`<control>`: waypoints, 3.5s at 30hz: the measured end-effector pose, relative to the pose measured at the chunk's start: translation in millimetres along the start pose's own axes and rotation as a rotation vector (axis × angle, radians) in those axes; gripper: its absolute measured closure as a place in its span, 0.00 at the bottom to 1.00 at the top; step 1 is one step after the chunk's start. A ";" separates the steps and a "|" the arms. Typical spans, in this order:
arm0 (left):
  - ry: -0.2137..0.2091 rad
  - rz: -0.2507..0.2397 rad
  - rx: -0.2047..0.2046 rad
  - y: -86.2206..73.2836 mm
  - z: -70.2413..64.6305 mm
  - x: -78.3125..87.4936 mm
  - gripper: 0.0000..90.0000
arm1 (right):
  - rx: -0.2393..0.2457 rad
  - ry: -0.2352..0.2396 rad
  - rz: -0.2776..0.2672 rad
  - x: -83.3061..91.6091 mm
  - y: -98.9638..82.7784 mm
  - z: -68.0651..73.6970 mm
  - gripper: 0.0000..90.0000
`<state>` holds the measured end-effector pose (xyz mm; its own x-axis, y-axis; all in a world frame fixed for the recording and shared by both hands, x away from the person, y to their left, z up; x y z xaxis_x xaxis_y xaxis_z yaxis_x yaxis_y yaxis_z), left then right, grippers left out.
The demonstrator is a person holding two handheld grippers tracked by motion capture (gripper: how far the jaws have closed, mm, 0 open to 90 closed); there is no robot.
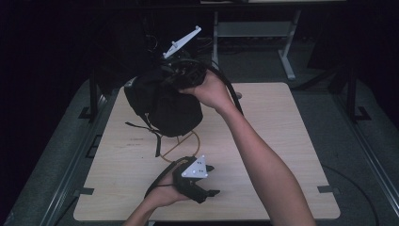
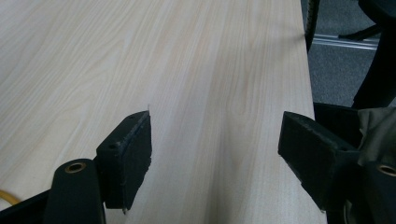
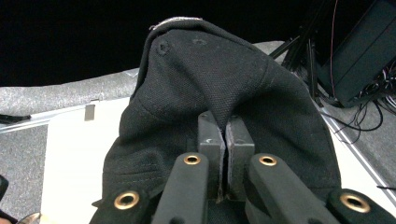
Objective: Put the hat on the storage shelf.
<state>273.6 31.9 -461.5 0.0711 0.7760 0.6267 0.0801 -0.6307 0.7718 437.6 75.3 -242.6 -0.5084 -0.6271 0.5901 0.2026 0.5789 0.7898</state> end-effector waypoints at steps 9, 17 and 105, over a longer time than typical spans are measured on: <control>0.005 -0.005 -0.003 -0.2 2.6 2.9 0.29 | -0.046 0.001 0.004 -19.4 2.8 -0.2 0.97; 0.006 -0.015 0.002 -0.7 2.7 7.2 0.29 | -0.088 -0.039 0.013 -34.8 6.9 7.2 0.60; 0.111 -0.100 0.076 -9.6 19.2 23.9 0.22 | -0.411 -0.114 -0.017 102.4 -230.3 -78.6 0.20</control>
<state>293.6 56.4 -455.9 -0.0504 0.8279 0.5586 0.1562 -0.5459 0.8232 404.7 -163.2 -350.9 -0.5994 -0.5593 0.5726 0.4987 0.2986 0.8137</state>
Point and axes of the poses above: each handheld gripper's, and its own axes: x roughly backward along the jaws, y roughly out of its top, z roughly to its left, the point moved 8 cm from there along -x, roughly forward along the jaws, and after that the axes turned 14 degrees about -y, right-handed, at the moved point
